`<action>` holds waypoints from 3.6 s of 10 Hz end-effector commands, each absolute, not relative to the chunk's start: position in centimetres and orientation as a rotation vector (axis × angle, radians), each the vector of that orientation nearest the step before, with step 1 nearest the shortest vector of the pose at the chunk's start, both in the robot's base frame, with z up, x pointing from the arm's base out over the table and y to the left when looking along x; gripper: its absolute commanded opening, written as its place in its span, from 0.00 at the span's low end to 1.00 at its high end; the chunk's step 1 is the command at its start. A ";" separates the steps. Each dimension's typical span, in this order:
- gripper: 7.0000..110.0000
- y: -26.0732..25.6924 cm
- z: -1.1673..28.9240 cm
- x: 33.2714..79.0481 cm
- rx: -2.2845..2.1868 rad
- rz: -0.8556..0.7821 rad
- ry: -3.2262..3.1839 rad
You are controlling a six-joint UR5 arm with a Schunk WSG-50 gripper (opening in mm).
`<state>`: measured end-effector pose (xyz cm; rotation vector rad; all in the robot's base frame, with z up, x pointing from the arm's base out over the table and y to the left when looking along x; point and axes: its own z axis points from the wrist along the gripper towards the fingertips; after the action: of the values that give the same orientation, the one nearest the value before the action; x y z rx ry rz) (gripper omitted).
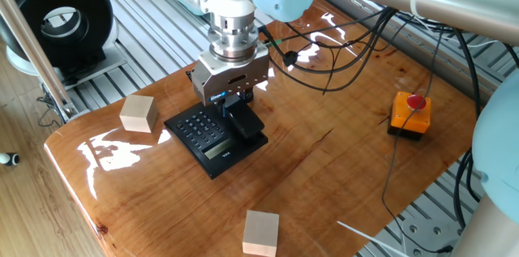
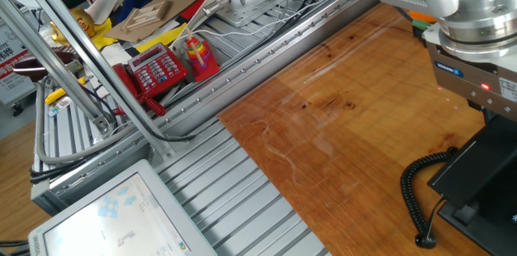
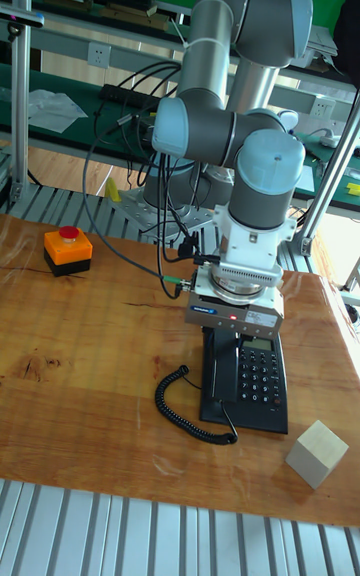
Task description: Place the handset of the telephone on the corresponding phone cradle
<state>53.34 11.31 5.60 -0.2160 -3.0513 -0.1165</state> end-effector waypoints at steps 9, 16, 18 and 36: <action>0.00 11.3 5.8 53.9 -0.238 -0.153 -3.054; 0.00 11.7 5.6 53.7 -0.211 -0.145 -3.061; 0.00 11.8 5.6 53.7 -0.187 -0.148 -3.061; 0.00 12.1 5.6 54.0 -0.136 -0.182 -3.076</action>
<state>54.01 11.90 5.49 -0.1339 -3.0789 -0.1625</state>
